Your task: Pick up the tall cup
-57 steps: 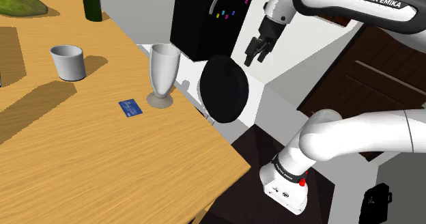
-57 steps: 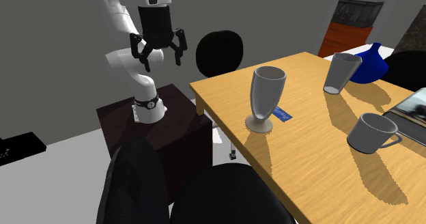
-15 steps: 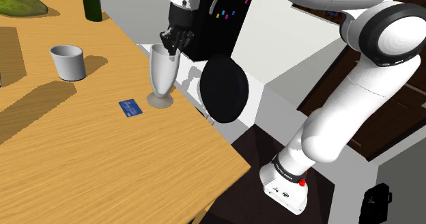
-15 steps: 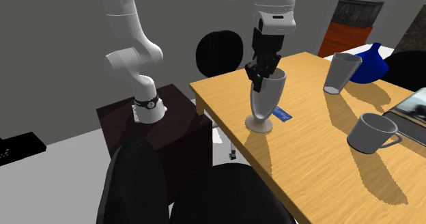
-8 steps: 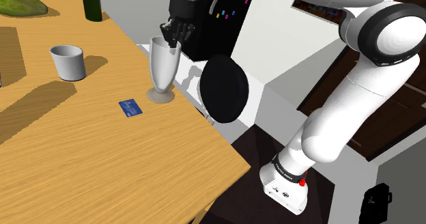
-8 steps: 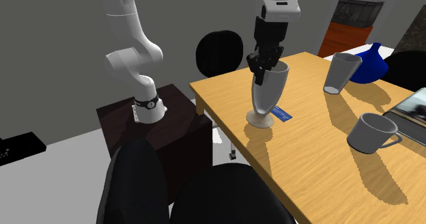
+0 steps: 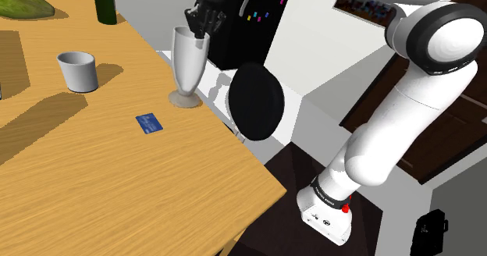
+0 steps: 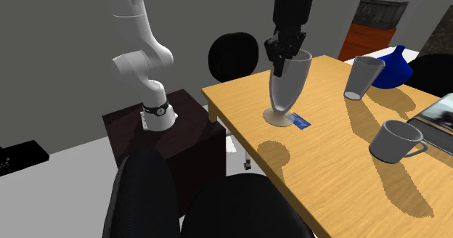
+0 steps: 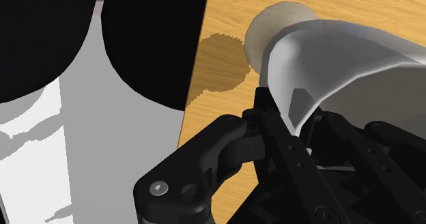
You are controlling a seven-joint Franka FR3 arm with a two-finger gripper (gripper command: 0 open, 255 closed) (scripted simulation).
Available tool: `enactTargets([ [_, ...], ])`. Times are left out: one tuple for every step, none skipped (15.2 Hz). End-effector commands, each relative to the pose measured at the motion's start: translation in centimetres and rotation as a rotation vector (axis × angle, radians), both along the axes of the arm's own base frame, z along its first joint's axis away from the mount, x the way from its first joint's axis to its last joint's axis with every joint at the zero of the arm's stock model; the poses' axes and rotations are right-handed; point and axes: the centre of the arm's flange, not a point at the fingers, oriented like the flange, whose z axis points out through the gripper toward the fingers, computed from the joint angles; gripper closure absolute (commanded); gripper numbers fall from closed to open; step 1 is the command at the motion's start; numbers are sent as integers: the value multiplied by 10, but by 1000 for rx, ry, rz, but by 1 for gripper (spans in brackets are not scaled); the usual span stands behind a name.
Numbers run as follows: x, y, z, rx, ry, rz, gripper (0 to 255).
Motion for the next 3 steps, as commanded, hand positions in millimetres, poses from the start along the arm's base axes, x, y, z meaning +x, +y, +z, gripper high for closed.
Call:
enactTargets([
  [0, 0, 12, 0, -1, 0, 255],
  [0, 0, 13, 0, -1, 0, 255],
  [0, 0, 13, 0, -1, 0, 255],
])
